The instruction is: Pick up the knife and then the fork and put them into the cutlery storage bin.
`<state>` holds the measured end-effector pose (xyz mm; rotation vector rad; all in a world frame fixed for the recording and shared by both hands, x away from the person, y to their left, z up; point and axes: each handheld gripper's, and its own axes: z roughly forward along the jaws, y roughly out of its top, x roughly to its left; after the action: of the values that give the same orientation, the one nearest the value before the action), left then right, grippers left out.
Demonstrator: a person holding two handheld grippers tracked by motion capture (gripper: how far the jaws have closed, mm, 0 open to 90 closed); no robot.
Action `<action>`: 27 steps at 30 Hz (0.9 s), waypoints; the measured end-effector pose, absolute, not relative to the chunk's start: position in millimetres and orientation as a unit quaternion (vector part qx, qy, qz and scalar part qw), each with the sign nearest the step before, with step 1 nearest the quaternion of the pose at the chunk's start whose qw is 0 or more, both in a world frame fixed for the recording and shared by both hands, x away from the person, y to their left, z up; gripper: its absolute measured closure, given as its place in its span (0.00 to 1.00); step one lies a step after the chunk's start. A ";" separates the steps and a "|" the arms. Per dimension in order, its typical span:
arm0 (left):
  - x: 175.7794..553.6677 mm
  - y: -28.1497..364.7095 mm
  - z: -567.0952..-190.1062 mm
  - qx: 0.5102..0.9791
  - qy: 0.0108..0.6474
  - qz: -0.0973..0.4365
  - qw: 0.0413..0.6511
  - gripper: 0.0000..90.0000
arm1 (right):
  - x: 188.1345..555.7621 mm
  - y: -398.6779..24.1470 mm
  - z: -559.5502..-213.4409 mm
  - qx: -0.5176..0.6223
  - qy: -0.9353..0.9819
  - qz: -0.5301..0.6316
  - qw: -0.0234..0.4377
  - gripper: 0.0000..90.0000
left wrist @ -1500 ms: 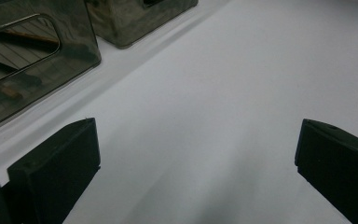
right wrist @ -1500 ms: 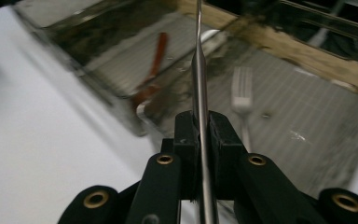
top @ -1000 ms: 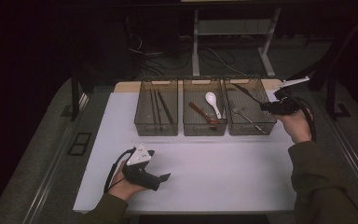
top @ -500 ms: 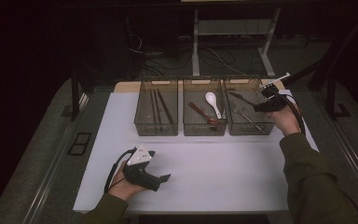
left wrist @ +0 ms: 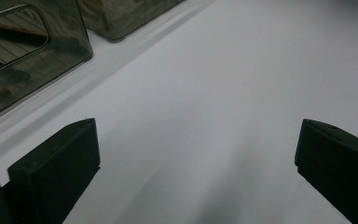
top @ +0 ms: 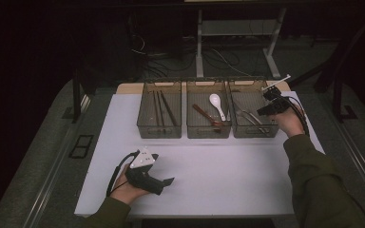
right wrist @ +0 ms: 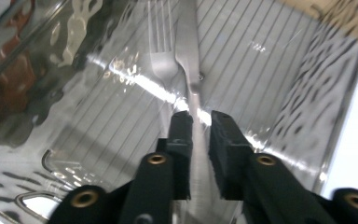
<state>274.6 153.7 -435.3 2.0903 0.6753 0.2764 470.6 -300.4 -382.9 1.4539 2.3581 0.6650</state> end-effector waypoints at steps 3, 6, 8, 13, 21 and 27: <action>274.5 153.7 -435.2 0.844 0.273 0.112 0.447 0.00 | 469.3 -302.7 -379.7 0.506 0.814 0.247 0.147 0.75; 274.5 153.6 -435.3 0.844 0.273 0.111 0.448 0.00 | 467.7 -305.7 -377.4 0.506 0.809 0.265 0.139 0.66; 274.5 153.6 -435.2 0.844 0.273 0.111 0.448 0.00 | 466.1 -307.7 -375.5 0.506 0.806 0.278 0.133 0.58; 274.5 153.9 -435.6 0.845 0.270 0.109 0.448 0.00 | 456.8 -312.8 -370.3 0.493 0.795 0.327 0.132 0.47; 275.2 153.8 -436.9 0.846 0.271 0.103 0.447 0.00 | 439.5 -322.8 -367.9 0.477 0.770 0.404 0.128 0.34; 276.1 155.8 -437.6 0.843 0.277 0.101 0.450 0.00 | 424.6 -325.9 -369.8 0.468 0.761 0.429 0.137 0.29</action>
<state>276.1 155.8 -437.6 2.0838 0.6852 0.2491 424.6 -325.9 -369.8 1.3532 2.2014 1.2406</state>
